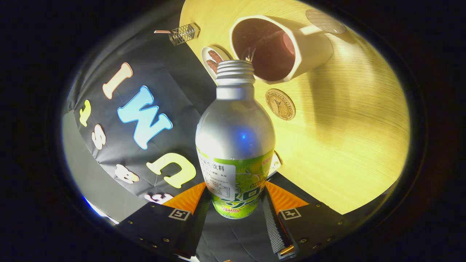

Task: Take the bottle from table, then pour the juice into the cup, finally place the bottle on the coaster

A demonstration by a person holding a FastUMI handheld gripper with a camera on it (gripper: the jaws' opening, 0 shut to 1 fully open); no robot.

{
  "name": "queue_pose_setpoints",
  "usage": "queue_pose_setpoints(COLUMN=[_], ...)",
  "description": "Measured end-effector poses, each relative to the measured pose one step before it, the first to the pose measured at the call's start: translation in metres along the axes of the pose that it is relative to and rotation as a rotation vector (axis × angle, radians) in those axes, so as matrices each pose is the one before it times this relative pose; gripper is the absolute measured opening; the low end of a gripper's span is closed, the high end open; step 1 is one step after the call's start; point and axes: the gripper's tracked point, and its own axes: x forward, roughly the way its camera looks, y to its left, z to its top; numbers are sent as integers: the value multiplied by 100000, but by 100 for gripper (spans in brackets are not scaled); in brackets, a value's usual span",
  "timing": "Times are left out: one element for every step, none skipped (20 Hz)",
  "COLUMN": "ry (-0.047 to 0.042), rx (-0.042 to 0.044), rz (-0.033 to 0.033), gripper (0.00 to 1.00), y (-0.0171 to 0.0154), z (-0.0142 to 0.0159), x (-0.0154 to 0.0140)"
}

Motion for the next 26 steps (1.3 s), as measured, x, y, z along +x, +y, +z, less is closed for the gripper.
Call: queue_pose_setpoints(ry=[79,162,165,261,35,57,-379,-28,27,-297,-208,-284,-299,-335,-121,-455,-508,-783,-985,-1078,-409,-439,-738,-560,-452,-479], rx=[448,575,432,442,192,131,295,262,97,-55,281,-12,-352,-260,-180,-607,-622,-786,-1193,-1490,-1586,-1834,-2158,-2159,-2441,-3209], rz=[183,45,166,115,76,176,366,260,-13,66,-12,-95,-138,19,101,-283,-185,-306,-428,-602,-639,-848,-658,-589,-931,-1040], gripper=[74,74,74,74,74,74,74,74,74,74,74,74,74,74,74,74,74,74,74,74,74,74,74,74,74,74], y=[-30,21,-20,79,-62,41,46,-11,-103,42,-60,51,-51,-46,-103,-127,-180,-134,-178,-294,-515,-502,-433,-326,-457,-454], z=[-45,-12,-97,-223,-120,-195,75,-1,0,83,-1,116,98,-13,-27,81,120,223,223,120,68,40,151,79,-56,21], x=[13,80,37,138,38,187,-37,114,4,8,8,85,-80,107,23,140,27,147,-19,-38,109,73,-31,201,119,293])
